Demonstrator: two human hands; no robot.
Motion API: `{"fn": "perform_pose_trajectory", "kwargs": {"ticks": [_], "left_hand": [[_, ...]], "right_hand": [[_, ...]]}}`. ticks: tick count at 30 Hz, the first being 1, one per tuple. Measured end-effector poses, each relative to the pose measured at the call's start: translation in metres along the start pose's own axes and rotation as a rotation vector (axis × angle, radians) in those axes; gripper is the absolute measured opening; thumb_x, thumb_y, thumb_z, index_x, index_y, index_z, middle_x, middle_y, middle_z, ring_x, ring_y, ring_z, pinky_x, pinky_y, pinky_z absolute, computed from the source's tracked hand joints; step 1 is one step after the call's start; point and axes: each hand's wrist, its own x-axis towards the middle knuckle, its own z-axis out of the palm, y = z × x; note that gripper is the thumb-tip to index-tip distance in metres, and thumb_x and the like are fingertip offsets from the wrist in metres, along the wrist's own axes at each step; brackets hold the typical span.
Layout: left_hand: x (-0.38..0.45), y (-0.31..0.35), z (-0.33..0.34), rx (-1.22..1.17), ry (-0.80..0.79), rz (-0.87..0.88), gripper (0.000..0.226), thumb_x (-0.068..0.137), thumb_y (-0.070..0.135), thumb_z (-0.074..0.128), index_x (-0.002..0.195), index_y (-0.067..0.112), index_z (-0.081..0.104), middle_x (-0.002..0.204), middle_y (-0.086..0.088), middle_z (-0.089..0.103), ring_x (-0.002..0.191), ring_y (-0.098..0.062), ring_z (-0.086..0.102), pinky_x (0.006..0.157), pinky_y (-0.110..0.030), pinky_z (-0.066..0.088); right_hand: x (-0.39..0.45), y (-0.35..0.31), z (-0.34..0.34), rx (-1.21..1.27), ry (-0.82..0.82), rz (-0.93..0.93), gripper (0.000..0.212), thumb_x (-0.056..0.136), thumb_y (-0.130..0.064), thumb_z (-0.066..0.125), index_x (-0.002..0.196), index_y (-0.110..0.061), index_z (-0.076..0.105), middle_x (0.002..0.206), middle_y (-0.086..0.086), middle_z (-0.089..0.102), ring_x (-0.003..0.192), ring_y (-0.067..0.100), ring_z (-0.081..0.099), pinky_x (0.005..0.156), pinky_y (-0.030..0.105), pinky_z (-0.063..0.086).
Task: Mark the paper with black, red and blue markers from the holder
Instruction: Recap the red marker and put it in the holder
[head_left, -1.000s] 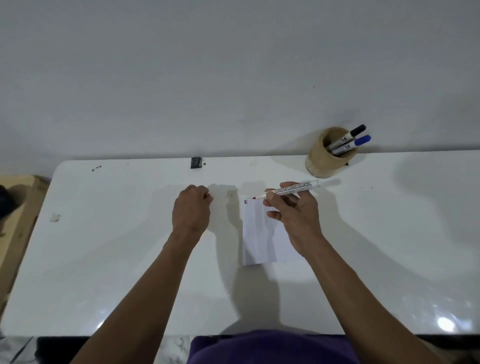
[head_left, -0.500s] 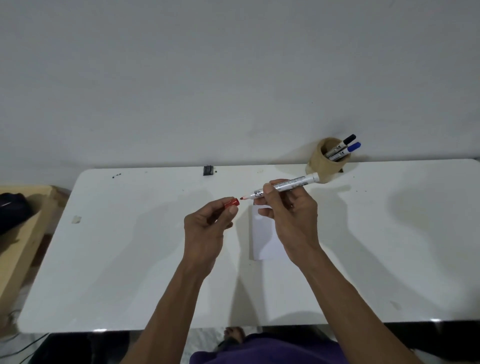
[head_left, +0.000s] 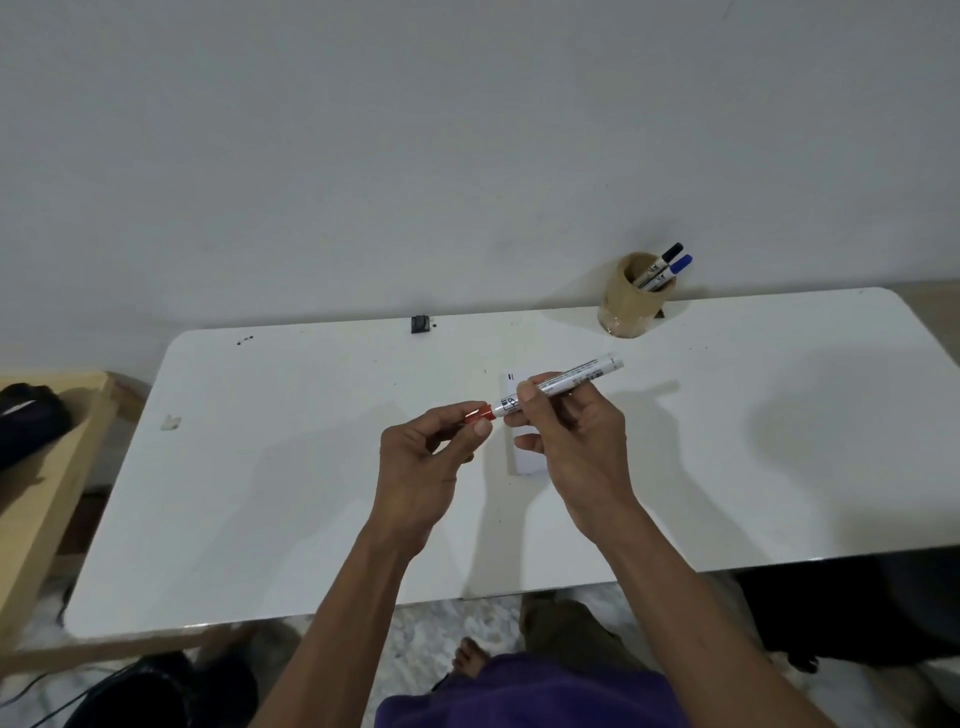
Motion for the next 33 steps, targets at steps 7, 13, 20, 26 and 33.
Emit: {"fn": "perform_pose_trajectory", "kwargs": {"ticks": [7,13,20,26,33], "left_hand": [[-0.001,0.002,0.010,0.030,-0.096,0.039,0.019,0.088,0.014,0.074,0.091,0.031,0.080,0.089,0.005,0.079,0.083,-0.013,0.066,0.084,-0.045,0.058],[0.012,0.004,0.019,0.106,-0.163,0.048,0.013,0.089,0.013,0.073,0.092,0.025,0.078,0.084,0.001,0.075,0.079,-0.012,0.063,0.082,-0.046,0.058],[0.043,0.026,0.043,0.289,-0.272,0.125,0.007,0.091,0.017,0.071,0.094,0.020,0.076,0.081,0.014,0.073,0.078,-0.004,0.064,0.077,-0.033,0.057],[0.073,0.048,0.111,0.458,-0.305,0.223,0.007,0.091,0.023,0.071,0.088,0.019,0.076,0.087,0.010,0.075,0.077,-0.001,0.064,0.061,-0.014,0.046],[0.114,0.042,0.167,0.506,-0.209,0.150,0.022,0.080,0.033,0.081,0.098,0.021,0.075,0.088,0.008,0.075,0.082,-0.004,0.068,0.069,-0.014,0.053]], "right_hand": [[-0.010,0.000,-0.012,0.031,0.082,0.007,0.010,0.094,-0.018,0.072,0.100,-0.010,0.070,0.087,0.000,0.081,0.082,0.017,0.077,0.067,0.027,0.059],[-0.002,-0.014,-0.047,0.189,0.140,0.040,0.024,0.078,-0.012,0.083,0.098,-0.016,0.070,0.086,0.001,0.077,0.081,0.023,0.073,0.068,0.032,0.058],[0.030,-0.037,-0.106,-0.544,-0.042,-0.127,0.017,0.072,-0.017,0.093,0.083,-0.016,0.079,0.079,0.005,0.077,0.064,0.009,0.065,0.056,0.016,0.051],[0.071,-0.031,-0.128,-0.709,-0.126,-0.226,0.019,0.081,-0.020,0.086,0.096,-0.027,0.076,0.081,-0.017,0.074,0.074,-0.001,0.068,0.065,0.020,0.054],[0.115,-0.038,-0.161,-0.660,-0.110,-0.255,0.054,0.092,-0.013,0.073,0.134,-0.039,0.054,0.089,-0.012,0.071,0.076,0.011,0.071,0.071,0.029,0.061]]}}
